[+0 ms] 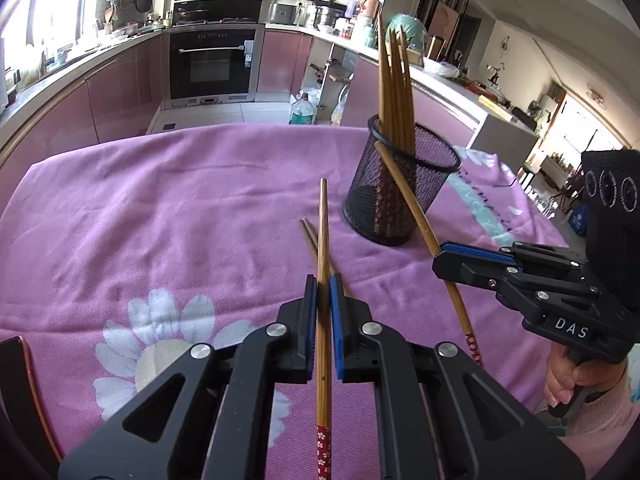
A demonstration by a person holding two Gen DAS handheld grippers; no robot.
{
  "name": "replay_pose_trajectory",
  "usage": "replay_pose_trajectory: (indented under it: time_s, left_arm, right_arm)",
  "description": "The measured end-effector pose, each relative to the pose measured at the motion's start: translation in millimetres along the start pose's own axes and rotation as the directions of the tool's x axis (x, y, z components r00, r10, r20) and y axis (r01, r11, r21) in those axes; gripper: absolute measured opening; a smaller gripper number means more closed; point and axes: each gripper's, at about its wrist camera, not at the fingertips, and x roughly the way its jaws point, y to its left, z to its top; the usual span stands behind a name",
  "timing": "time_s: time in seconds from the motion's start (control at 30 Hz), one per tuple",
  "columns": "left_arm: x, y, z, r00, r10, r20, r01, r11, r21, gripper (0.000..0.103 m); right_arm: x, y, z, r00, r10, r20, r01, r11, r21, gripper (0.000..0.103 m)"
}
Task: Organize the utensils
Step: 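Lift the chopstick upright and lower it into the black mesh cup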
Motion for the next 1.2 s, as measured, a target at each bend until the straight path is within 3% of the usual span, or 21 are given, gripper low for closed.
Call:
replay_pose_trajectory:
  time_s: [0.63, 1.2]
  left_arm:
    - [-44, -4, 26, 0.984, -0.150, 0.102, 0.151, 0.988, -0.008, 0.007]
    - [-73, -11, 56, 0.961, -0.190, 0.202, 0.192, 0.981, 0.008, 0.007]
  right_arm:
    - [-39, -11, 21, 0.992, 0.002, 0.126, -0.005, 1.000, 0.024, 0.005]
    - [-59, -13, 43, 0.977, -0.012, 0.213, 0.013, 1.000, -0.002, 0.005]
